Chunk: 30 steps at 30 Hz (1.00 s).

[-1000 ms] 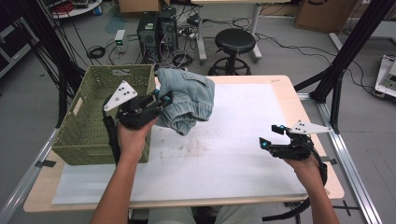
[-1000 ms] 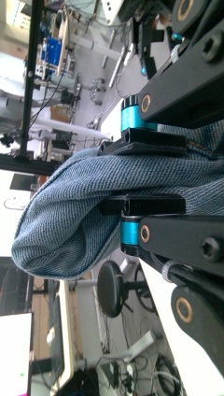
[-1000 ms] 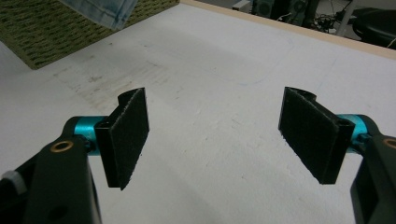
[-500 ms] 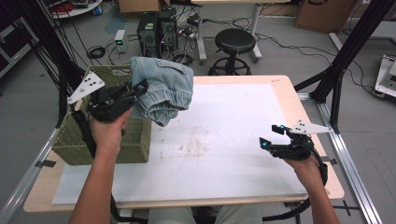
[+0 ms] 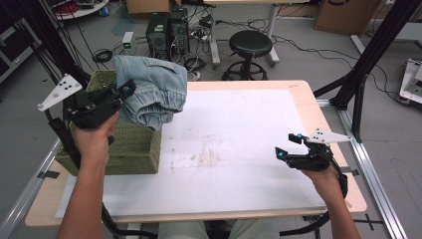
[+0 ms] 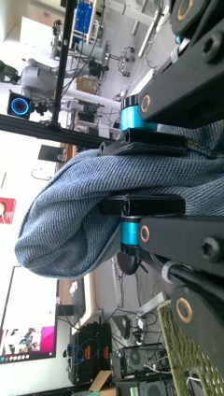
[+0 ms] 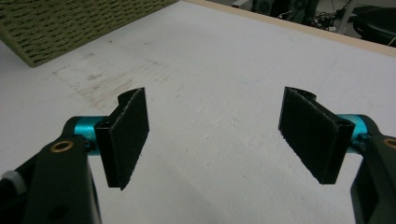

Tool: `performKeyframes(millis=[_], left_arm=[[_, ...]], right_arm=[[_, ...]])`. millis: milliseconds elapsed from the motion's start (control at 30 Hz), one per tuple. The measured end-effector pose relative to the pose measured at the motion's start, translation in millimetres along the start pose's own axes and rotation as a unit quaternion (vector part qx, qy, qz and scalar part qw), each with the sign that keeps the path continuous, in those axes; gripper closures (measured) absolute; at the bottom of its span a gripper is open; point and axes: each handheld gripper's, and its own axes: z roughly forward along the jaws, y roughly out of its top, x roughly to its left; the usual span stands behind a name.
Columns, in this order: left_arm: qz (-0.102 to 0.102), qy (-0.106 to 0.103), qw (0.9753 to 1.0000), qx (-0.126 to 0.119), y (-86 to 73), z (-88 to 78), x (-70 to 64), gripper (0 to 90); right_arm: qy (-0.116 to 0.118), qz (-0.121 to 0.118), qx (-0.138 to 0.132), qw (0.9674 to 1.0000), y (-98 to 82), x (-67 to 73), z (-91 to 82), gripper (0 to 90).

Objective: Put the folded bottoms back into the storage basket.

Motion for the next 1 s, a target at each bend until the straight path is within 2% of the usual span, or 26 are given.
performKeyframes(millis=[600, 1000], left_arm=[[-0.004, 0.026, 0.9996, -0.011, 5.6, -25.5, 19.5, 73.9], [-0.022, 0.05, 0.9985, 0.002, -8.9, -35.2, 38.3, 73.8]], right_arm=[[0.001, 0.0, 0.003, 1.0, -0.3, 1.5, 1.7, 24.7], [0.002, 0.001, 0.004, 1.0, -0.6, 2.1, 2.4, 24.6]])
